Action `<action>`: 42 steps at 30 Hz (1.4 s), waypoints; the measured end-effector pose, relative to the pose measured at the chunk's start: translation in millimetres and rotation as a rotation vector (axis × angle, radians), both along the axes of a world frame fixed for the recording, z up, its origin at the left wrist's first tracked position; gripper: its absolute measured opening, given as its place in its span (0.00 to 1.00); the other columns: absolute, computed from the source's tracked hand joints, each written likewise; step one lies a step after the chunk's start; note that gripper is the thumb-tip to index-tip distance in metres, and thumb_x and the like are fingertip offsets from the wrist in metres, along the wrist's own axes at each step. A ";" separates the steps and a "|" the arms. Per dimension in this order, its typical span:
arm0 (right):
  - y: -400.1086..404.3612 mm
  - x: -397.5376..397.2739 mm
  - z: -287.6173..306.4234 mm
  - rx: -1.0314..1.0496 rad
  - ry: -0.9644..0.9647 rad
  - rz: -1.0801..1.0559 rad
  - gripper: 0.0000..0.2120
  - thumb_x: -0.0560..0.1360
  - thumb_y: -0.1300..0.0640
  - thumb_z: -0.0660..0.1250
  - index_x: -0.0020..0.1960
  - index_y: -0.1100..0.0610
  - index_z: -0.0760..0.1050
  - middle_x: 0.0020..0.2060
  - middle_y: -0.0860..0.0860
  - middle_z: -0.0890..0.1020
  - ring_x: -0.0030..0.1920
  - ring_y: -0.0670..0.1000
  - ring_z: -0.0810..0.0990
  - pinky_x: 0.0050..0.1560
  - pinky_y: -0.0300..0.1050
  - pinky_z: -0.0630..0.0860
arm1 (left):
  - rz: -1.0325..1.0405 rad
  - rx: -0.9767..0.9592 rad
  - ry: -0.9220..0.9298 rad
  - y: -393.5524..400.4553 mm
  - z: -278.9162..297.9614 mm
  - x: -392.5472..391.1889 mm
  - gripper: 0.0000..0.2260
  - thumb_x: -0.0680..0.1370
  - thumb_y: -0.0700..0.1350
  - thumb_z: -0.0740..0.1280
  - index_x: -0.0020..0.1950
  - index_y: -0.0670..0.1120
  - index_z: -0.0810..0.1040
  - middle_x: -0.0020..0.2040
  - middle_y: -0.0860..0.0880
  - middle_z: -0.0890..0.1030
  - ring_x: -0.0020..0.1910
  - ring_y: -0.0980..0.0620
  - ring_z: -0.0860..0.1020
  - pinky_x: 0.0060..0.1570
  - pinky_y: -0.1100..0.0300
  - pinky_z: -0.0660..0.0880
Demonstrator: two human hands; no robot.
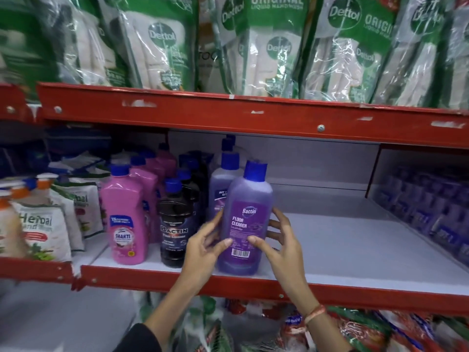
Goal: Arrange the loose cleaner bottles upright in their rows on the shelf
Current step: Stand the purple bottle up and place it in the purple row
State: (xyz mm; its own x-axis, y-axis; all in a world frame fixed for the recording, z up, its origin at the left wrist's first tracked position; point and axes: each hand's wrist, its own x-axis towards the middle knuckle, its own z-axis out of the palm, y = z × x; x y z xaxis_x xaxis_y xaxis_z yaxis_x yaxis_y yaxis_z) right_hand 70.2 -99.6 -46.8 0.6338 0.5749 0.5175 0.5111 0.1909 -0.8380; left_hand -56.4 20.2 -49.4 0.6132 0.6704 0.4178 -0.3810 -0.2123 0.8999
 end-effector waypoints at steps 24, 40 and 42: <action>8.9 -0.1 -3.0 -0.337 0.102 0.388 0.39 0.71 0.59 0.75 0.71 0.45 0.55 0.63 0.45 0.78 0.60 0.45 0.81 0.58 0.42 0.80 | -0.006 0.059 0.115 9.0 -13.5 -3.4 0.37 0.66 0.38 0.77 0.69 0.57 0.64 0.62 0.54 0.76 0.60 0.65 0.76 0.53 0.71 0.75; 14.5 -9.8 -19.3 -0.370 -0.299 0.048 0.37 0.81 0.50 0.57 0.74 0.35 0.31 0.62 0.39 0.70 0.54 0.41 0.77 0.54 0.33 0.75 | 0.367 0.441 0.340 -7.9 -19.5 -2.0 0.40 0.77 0.44 0.65 0.70 0.72 0.40 0.54 0.49 0.67 0.53 0.51 0.74 0.56 0.56 0.72; 14.0 -14.0 -22.7 -0.398 -0.346 -0.011 0.37 0.81 0.49 0.56 0.74 0.35 0.30 0.61 0.42 0.72 0.51 0.41 0.77 0.49 0.27 0.74 | 0.319 0.425 0.337 -5.5 -17.4 -9.4 0.36 0.78 0.46 0.64 0.72 0.70 0.43 0.57 0.50 0.68 0.55 0.53 0.74 0.56 0.59 0.71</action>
